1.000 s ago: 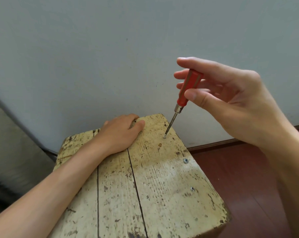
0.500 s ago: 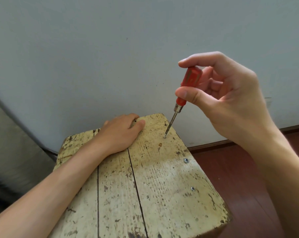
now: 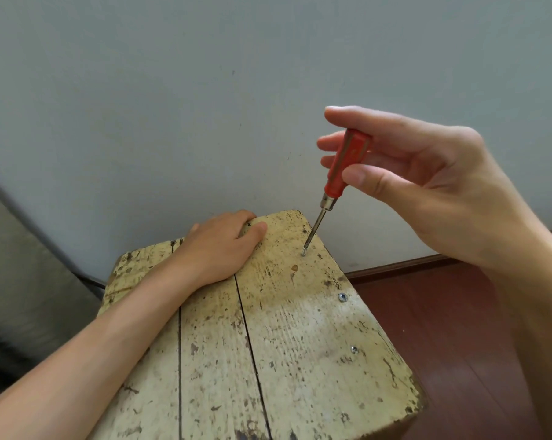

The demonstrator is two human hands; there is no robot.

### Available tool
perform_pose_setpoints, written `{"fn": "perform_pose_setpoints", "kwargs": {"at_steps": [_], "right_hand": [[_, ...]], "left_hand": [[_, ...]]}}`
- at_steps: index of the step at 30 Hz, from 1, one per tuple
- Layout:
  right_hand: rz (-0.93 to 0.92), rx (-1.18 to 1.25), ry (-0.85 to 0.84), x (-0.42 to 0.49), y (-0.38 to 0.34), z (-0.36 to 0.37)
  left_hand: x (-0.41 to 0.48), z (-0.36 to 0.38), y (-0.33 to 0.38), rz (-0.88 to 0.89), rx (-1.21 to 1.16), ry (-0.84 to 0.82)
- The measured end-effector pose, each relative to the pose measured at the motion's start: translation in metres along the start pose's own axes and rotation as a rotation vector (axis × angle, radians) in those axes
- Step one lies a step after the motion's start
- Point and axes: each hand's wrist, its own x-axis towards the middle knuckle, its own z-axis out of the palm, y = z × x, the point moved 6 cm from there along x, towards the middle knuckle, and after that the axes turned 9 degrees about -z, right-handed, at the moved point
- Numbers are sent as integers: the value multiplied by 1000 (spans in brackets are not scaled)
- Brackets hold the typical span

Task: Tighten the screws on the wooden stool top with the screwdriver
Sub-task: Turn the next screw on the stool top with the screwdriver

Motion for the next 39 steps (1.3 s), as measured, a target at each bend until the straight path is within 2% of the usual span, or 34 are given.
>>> {"fn": "perform_pose_setpoints", "kwargs": {"at_steps": [7, 13, 18, 20, 24, 28, 39], "right_hand": [[-13, -18, 68, 3, -2, -3], [-27, -158, 166, 4, -5, 8], [-10, -179, 209, 3, -6, 14], [-18, -181, 186, 3, -6, 13], [-39, -131, 32, 2, -4, 7], [0, -27, 0, 0, -1, 2], [-26, -12, 186, 2, 2, -2]], "left_hand": [[0, 0, 0, -4, 1, -6], [0, 0, 1, -7, 4, -2], [0, 0, 1, -8, 7, -1], [0, 0, 1, -6, 7, 1], [1, 1, 0, 3, 6, 1], [2, 1, -2, 2, 8, -3], [1, 1, -1, -1, 13, 0]]}}
